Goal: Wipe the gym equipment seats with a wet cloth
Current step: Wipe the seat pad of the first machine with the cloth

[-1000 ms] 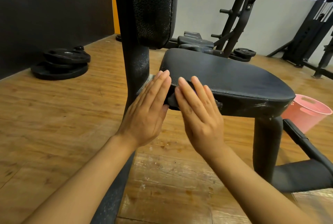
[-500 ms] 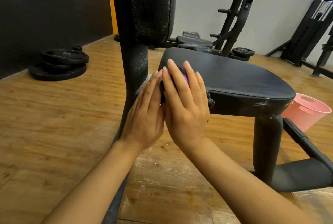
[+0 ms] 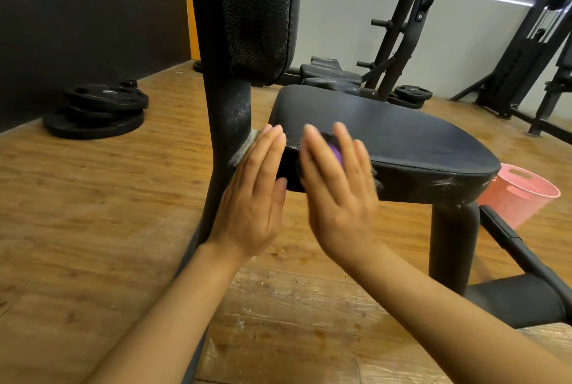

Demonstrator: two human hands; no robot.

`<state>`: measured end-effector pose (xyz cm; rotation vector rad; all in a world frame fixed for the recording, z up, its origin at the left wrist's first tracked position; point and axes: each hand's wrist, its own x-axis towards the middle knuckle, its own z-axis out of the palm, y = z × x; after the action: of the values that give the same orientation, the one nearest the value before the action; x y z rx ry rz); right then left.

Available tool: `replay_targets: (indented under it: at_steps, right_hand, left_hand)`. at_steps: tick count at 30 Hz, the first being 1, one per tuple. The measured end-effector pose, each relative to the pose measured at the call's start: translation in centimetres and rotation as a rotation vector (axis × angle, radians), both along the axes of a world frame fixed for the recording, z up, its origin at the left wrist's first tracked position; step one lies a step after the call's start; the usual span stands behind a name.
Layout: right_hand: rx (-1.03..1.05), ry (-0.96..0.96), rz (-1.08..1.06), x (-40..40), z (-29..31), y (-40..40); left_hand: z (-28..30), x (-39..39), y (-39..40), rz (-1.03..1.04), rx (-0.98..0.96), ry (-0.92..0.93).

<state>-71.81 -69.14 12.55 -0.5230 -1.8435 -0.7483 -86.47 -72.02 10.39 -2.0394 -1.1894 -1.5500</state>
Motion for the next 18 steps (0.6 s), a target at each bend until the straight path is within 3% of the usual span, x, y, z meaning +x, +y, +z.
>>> replay_targets:
  at_steps: [5, 8, 12, 18]
  right_hand:
    - [0.037, -0.072, 0.069, -0.8, 1.4, -0.2]
    - [0.062, -0.145, 0.010, 5.2, -0.3, 1.4]
    - [-0.017, -0.088, -0.102, 11.1, -2.7, 2.9]
    - [-0.062, 0.021, 0.006, 2.4, 0.0, 0.4]
  left_hand:
    - [0.1, 0.8, 0.2, 0.011, -0.001, -0.083]
    - [0.0, 1.6, 0.0, 0.062, 0.037, -0.063]
    - [0.0, 1.7, 0.0, 0.117, 0.047, -0.033]
    - [0.1, 2.5, 0.0, 0.144, 0.058, 0.034]
